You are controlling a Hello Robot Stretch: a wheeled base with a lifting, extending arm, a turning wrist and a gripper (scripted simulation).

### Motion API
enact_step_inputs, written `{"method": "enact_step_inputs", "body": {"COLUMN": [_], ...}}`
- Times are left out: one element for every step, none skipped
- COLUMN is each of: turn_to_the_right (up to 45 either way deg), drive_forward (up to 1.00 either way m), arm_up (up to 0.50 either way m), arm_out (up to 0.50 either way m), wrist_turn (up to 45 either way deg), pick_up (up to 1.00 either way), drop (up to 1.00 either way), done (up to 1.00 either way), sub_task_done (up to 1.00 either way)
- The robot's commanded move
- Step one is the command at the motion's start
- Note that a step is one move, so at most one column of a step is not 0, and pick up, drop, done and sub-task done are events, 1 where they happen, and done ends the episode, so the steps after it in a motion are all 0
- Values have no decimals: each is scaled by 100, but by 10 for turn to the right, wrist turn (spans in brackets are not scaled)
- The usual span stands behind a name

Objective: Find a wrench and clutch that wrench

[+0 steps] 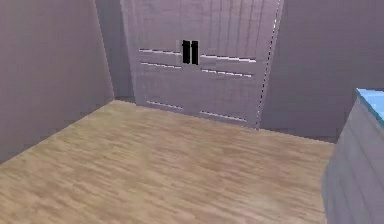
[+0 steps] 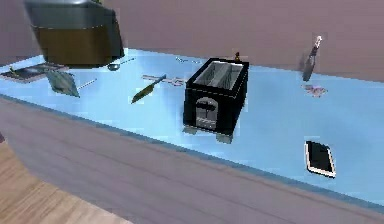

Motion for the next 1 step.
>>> {"method": "enact_step_inputs", "body": {"turn_to_the_right": [-30], "drive_forward": [0], "arm_up": [0], "arm_out": [0], "wrist_turn": [0], "pick_up": [0], "drop": [0], "done": [0], "sub_task_done": [0]}}
